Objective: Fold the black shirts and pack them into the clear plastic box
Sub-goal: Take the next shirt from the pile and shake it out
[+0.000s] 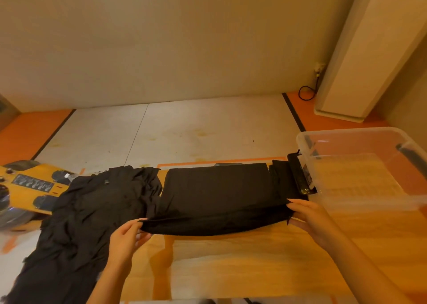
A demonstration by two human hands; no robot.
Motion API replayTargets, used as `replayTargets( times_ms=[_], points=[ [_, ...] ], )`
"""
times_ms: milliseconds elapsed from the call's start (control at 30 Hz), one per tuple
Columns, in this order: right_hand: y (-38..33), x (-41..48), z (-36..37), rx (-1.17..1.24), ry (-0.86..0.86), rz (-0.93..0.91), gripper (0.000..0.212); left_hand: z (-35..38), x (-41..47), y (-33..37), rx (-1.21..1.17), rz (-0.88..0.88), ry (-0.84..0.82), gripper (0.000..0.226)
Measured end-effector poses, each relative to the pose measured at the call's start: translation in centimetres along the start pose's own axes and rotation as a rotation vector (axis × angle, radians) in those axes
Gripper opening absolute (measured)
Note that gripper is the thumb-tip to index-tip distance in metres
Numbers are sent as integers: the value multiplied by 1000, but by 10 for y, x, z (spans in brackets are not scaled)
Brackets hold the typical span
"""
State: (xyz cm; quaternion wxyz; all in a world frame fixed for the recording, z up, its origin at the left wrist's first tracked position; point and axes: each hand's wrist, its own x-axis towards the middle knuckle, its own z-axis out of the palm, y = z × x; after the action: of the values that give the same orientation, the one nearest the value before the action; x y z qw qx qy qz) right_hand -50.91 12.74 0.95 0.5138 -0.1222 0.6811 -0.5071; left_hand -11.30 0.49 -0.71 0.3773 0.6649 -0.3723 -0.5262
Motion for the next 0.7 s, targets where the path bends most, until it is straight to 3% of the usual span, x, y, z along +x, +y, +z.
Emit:
replayTargets(
  times_ms=[167,367,433,700],
  points=[
    [14,-4,-4,-82,-25,-20,16,-10,2,-21,27,16,49,17],
    [42,-1,-17,-805,148,-203,7,-17,3,-47,155,37,88,16],
    [52,-1,-18,-939,166,-213,8,-16,2,-54,174,15,93,17],
    [76,-7,-15,-637,52,-45,12,-15,-6,-72,185,-14,34,11]
  ],
)
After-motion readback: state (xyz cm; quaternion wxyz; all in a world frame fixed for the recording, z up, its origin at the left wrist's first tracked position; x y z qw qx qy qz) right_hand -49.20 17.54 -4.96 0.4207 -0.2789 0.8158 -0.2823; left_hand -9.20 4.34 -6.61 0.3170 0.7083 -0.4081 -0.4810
